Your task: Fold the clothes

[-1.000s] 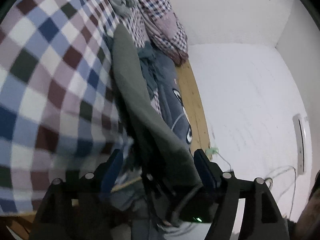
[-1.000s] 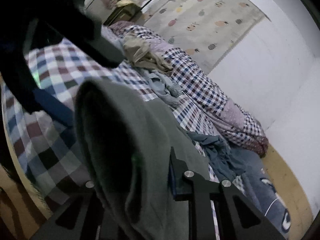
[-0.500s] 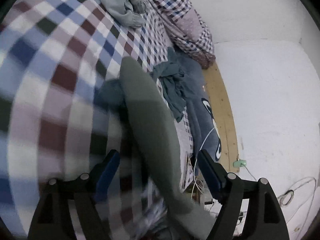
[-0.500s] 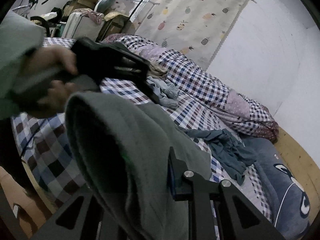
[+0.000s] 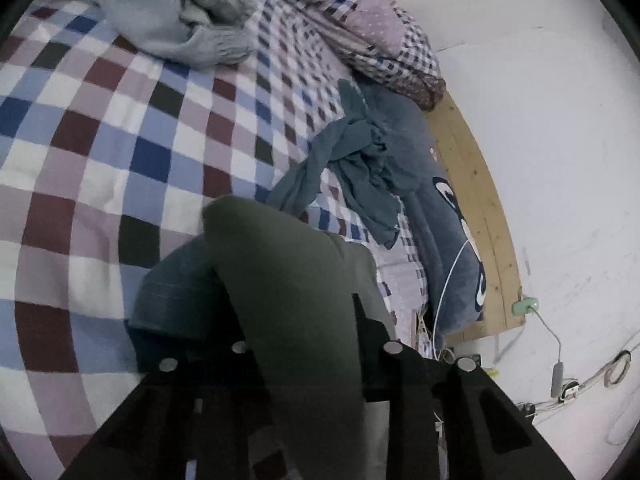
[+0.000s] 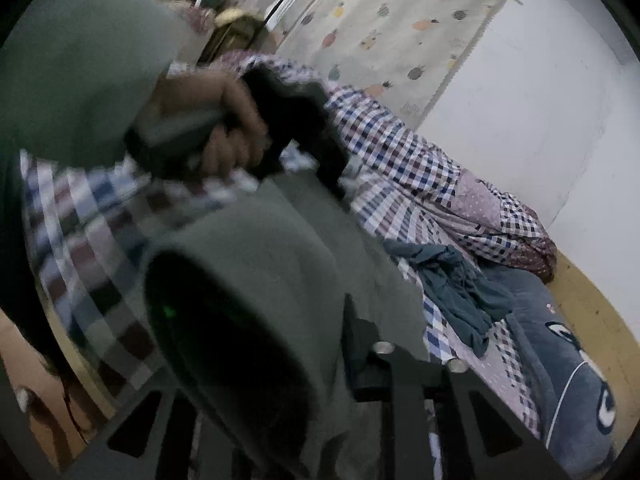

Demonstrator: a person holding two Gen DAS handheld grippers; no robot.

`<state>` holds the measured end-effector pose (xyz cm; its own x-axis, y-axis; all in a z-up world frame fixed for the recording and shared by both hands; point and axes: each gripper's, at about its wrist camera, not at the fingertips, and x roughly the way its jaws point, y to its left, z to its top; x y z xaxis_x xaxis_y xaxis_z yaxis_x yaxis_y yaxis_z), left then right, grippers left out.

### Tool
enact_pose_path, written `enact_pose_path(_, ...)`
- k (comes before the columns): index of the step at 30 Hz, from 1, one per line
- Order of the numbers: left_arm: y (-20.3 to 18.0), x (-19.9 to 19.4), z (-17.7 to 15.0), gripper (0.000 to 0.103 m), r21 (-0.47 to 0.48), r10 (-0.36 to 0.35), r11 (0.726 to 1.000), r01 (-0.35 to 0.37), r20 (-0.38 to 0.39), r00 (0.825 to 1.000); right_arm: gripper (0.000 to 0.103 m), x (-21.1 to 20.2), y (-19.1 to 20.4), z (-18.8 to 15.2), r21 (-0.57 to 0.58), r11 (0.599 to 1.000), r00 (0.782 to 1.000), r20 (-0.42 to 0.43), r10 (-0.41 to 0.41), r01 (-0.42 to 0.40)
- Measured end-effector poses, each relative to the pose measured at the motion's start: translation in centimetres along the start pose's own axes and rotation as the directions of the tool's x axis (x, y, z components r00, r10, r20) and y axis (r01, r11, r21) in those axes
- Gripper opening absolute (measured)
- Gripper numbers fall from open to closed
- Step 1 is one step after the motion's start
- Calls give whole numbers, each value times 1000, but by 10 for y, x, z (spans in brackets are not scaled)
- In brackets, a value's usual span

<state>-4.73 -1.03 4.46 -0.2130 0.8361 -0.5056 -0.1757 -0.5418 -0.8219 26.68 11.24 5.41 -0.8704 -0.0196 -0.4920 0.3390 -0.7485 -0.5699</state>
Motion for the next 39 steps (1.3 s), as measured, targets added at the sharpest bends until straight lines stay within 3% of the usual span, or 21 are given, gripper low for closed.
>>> enact_pose_path(1, -3, -2, 0, 26, 5, 3, 1000, -3, 8, 1000, 43, 3, 5, -2, -16, 1000, 1000, -14, -5, 5)
enact_pose_path(6, -23, -18, 1, 24, 54, -5, 999, 2, 57, 998, 42, 14, 29, 0, -84, 996, 999, -37, -2, -1)
enact_pose_path(10, -27, -47, 4, 23, 77, -11, 997, 2, 105, 994, 23, 20, 44, 7, -123, 992, 1000, -29, -2, -1)
enact_pose_path(16, 3, -118, 15, 23, 74, 21, 997, -36, 190, 982, 18, 36, 74, 47, -202, 979, 1000, 20, 5, -1)
enact_pose_path(19, 30, -171, 19, 23, 55, 53, 996, -70, 262, 964, 16, 52, 101, 82, -264, 964, 997, 61, 40, -22)
enact_pose_path(22, 66, -239, 21, 23, 8, 99, 994, -109, 358, 928, 15, 68, 129, 125, -320, 947, 990, 119, 75, -33)
enact_pose_path(24, 92, -289, 17, 23, -35, 138, 990, -136, 426, 894, 15, 78, 153, 158, -364, 931, 980, 169, 103, -35)
enact_pose_path(27, 135, -373, 8, 23, -112, 211, 977, -179, 528, 822, 15, 92, 199, 210, -442, 897, 954, 255, 156, -28)
enact_pose_path(32, 215, -507, -40, 23, -281, 345, 937, -207, 664, 663, 14, 112, 271, 286, -525, 849, 897, 342, 281, -66)
enact_pose_path(37, 267, -587, -108, 23, -364, 399, 915, -173, 756, 519, 14, 102, 335, 331, -554, 821, 836, 379, 396, -138)
enact_pose_path(39, 283, -609, -135, 23, -388, 417, 907, -164, 776, 472, 14, 97, 353, 333, -571, 808, 817, 392, 422, -144)
